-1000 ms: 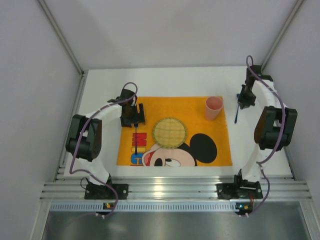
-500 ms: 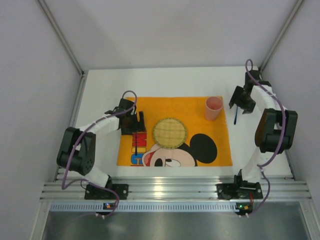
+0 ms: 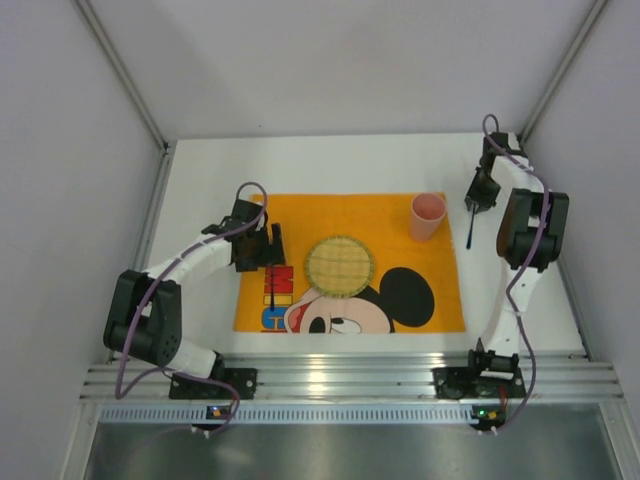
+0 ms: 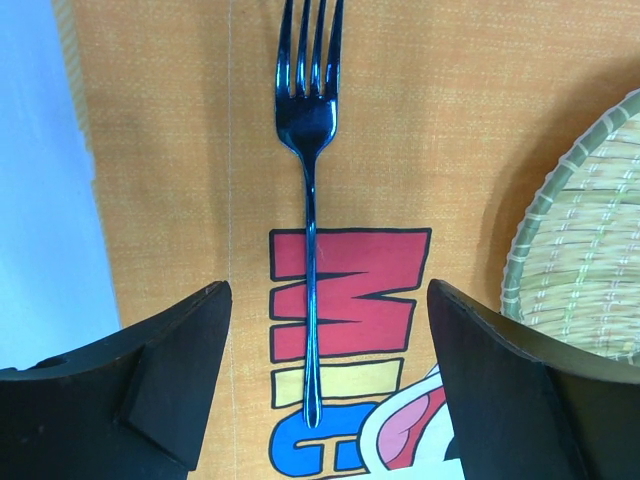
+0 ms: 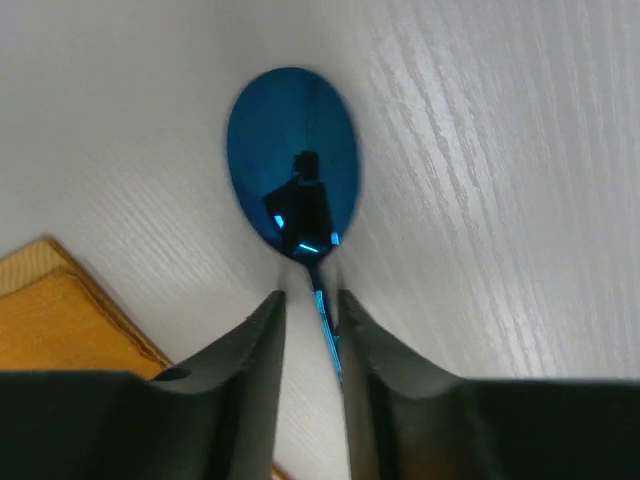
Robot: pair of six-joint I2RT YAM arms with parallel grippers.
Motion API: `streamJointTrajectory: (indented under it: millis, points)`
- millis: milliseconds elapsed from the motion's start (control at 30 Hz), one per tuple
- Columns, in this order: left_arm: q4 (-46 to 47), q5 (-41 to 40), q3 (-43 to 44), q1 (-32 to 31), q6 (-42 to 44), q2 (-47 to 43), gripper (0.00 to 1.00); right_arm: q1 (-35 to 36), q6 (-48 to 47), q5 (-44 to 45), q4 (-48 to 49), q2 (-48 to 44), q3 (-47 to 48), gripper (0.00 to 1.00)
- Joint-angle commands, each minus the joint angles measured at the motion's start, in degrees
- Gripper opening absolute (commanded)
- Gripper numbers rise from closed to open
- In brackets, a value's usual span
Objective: Set the dinner table for one person
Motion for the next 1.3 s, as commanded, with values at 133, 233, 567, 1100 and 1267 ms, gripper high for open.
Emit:
streamJointTrajectory:
  millis: [133, 233, 567, 1100, 1267]
  points:
    - [-0.90, -0.50, 1.57, -0.06, -0.76, 1.14, 0.85, -0.91, -2.19, -0.08, -0.49, 1.77, -0.39, 0.00]
    - [-0.55, 0.02, 1.40, -0.06, -1.03, 1.05, 0.84, -0.82, -2.55, -0.79, -0.66, -2.44, -3.98, 0.00]
    - [4.03, 2.57, -3.87, -0.24, -2.26, -1.85, 0.85, 0.23, -2.46, 1.93, -10.39, -33.72, -14.28, 0.00]
    - [-0.35, -6.82, -8.36, -0.33, -6.03, -20.11, 0.97, 36.78, 4.58, -14.33, 1.88, -56.19, -27.55, 0.00]
    - [-5.37, -10.87, -8.62, -0.32, -8.58, -25.48, 0.98, 39.17, 3.26, -10.81, 3.62, -46.33, -31.66, 0.00]
